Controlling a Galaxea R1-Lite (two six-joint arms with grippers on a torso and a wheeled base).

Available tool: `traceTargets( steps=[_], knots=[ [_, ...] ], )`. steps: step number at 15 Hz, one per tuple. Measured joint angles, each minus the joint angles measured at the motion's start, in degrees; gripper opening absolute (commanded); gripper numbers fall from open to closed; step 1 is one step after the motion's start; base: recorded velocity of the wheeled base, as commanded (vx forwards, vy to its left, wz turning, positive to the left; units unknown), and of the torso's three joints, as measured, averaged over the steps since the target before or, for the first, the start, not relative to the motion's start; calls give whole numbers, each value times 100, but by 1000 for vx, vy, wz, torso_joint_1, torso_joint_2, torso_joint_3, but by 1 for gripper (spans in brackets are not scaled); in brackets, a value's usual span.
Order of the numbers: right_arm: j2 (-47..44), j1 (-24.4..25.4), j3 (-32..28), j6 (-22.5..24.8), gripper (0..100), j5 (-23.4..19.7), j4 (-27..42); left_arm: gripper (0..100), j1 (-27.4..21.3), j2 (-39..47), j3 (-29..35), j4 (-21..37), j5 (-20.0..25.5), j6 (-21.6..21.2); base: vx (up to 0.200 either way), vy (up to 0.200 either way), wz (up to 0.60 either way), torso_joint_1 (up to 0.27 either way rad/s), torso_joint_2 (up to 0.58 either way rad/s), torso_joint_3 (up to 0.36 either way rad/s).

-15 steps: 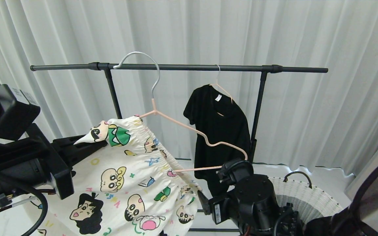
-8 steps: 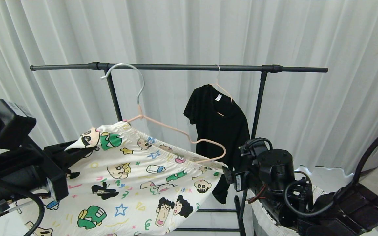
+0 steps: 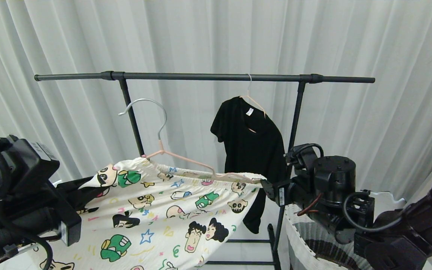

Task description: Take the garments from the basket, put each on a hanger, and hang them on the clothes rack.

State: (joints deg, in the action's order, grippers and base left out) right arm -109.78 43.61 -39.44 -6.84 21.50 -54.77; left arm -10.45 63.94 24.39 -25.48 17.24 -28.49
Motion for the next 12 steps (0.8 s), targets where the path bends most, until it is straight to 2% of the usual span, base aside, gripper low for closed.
traceTargets(
  steps=[4, 6, 9, 12],
  knots=[
    [305, -50, -193, 260, 100, -407, 378, 0, -21, 254, -61, 5, -5, -262, 0, 0, 0, 0, 0, 0],
    [501, -80, -477, 350, 100, -662, 877, 0, -27, 447, -39, 2, -71, -318, 0, 0, 0, 0, 0, 0],
    [939, -56, -839, 532, 100, -1080, 1577, 0, 17, 780, 154, -5, -607, -167, 0, 0, 0, 0, 0, 0],
    [1504, 239, -964, 770, 100, -1414, 2185, 0, 89, 1037, 440, -99, -675, -49, 0, 0, 0, 0, 0, 0]
  ],
)
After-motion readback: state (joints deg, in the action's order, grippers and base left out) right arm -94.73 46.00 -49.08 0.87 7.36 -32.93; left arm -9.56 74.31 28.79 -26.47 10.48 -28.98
